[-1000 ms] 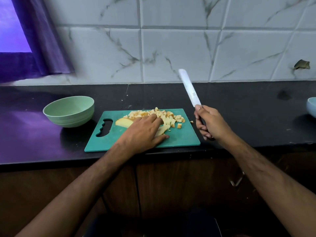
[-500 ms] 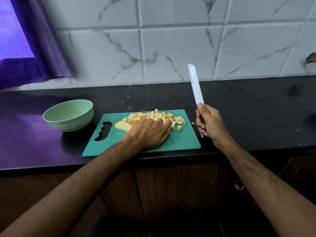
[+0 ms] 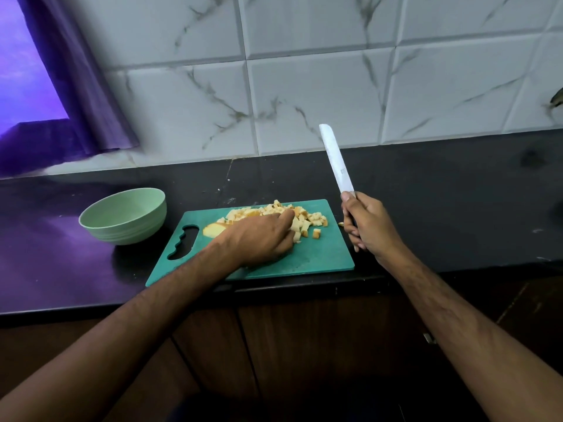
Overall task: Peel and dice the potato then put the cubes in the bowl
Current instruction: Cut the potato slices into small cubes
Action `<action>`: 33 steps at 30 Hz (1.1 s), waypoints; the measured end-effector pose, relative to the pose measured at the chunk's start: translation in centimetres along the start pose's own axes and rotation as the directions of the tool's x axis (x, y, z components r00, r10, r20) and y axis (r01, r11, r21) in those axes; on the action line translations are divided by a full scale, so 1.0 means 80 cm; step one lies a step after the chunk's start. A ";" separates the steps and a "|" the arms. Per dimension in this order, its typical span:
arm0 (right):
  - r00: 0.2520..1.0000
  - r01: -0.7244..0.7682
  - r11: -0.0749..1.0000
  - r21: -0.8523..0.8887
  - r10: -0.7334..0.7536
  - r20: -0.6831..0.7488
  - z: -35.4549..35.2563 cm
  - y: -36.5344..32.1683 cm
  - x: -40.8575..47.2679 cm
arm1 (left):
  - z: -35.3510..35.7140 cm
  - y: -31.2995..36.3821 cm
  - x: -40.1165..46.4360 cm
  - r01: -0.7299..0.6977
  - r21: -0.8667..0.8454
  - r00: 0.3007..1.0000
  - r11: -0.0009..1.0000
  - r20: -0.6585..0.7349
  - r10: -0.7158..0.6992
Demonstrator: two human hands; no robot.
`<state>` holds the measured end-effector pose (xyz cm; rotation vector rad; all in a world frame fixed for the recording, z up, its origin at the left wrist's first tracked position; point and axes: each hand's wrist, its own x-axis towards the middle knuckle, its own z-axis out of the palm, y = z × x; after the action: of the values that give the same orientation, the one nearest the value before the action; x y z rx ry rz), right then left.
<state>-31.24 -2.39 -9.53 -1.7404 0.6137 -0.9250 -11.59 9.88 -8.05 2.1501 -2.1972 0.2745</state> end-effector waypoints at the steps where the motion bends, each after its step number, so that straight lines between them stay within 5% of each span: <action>1: 1.000 -0.001 1.000 0.003 0.001 0.000 0.000 0.001 0.000 | -0.006 -0.004 0.002 -0.002 -0.044 0.999 0.999 -0.045 0.000; 6: 1.000 -0.011 1.000 0.009 0.011 0.003 -0.001 0.003 0.001 | -0.041 -0.044 0.034 0.017 -0.207 0.990 0.978 -0.133 -0.045; 13: 1.000 -0.023 0.999 0.038 0.024 -0.018 -0.001 0.000 0.000 | -0.022 -0.077 0.053 -0.078 0.010 0.996 0.997 -0.045 0.079; 17: 0.999 -0.031 0.999 0.045 0.031 -0.007 -0.002 0.002 0.001 | -0.011 -0.090 0.049 -0.042 -0.150 0.994 0.988 -0.105 0.026; 26: 0.999 -0.031 0.999 0.025 0.031 0.005 -0.001 0.002 0.001 | -0.036 -0.113 0.022 -0.071 -0.288 0.990 0.955 0.094 0.102; 33: 0.999 -0.036 0.999 0.005 0.036 0.003 -0.001 0.002 0.000 | -0.034 -0.117 0.019 -0.095 -0.257 0.995 0.962 -0.046 0.086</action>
<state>-31.31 -2.48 -9.63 -1.7201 0.6387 -0.8984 -2.58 8.70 -4.28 1.8986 -2.1766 0.0242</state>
